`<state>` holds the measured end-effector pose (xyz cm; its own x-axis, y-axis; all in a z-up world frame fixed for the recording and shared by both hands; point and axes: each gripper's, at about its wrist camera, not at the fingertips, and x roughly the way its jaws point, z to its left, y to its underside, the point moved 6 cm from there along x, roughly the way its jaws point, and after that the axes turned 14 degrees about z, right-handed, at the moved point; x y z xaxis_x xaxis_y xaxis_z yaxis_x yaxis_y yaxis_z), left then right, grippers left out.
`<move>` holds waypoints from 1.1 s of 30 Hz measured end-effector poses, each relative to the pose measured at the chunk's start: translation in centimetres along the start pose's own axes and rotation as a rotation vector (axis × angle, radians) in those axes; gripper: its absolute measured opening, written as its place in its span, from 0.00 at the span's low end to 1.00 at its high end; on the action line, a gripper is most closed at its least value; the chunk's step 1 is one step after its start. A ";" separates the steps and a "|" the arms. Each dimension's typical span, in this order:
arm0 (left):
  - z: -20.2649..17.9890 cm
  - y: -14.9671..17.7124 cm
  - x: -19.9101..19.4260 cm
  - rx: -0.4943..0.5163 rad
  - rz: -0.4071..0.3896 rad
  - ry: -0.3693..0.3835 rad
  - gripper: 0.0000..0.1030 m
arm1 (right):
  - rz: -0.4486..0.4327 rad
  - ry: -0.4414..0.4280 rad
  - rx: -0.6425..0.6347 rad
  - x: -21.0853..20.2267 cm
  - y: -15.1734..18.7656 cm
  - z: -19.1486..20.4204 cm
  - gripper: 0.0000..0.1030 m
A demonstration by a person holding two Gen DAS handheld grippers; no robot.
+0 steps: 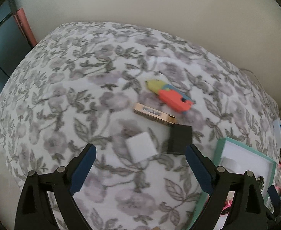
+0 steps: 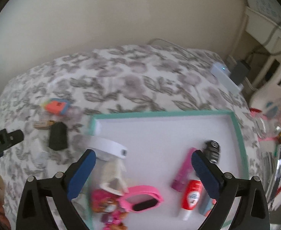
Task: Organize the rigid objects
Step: 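Move both open tools back over the chargers beside the tray, then grasp the white charger cube with left tool while right grasps the black charger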
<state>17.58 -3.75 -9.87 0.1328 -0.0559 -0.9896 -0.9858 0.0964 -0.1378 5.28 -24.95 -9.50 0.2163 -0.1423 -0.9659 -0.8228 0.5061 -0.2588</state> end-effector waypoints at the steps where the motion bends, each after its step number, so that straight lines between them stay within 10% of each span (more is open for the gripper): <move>1: 0.6 -0.2 -0.1 -0.013 -0.001 0.002 0.92 | -0.005 -0.011 -0.006 -0.2 -0.2 0.6 0.99; 13: 3.3 -0.9 3.2 -0.083 0.079 0.009 0.92 | -0.045 -0.052 -0.192 0.4 -1.6 9.0 0.99; 33: 1.5 -1.3 10.1 -0.130 0.171 0.063 0.89 | -0.041 -0.059 -0.157 3.4 -4.5 9.7 0.96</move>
<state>20.32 -2.98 -19.77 -0.0401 -0.1126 -0.9928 -0.9989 -0.0192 0.0425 14.81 -19.45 -11.67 0.2777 -0.1074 -0.9546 -0.8836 0.3614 -0.2977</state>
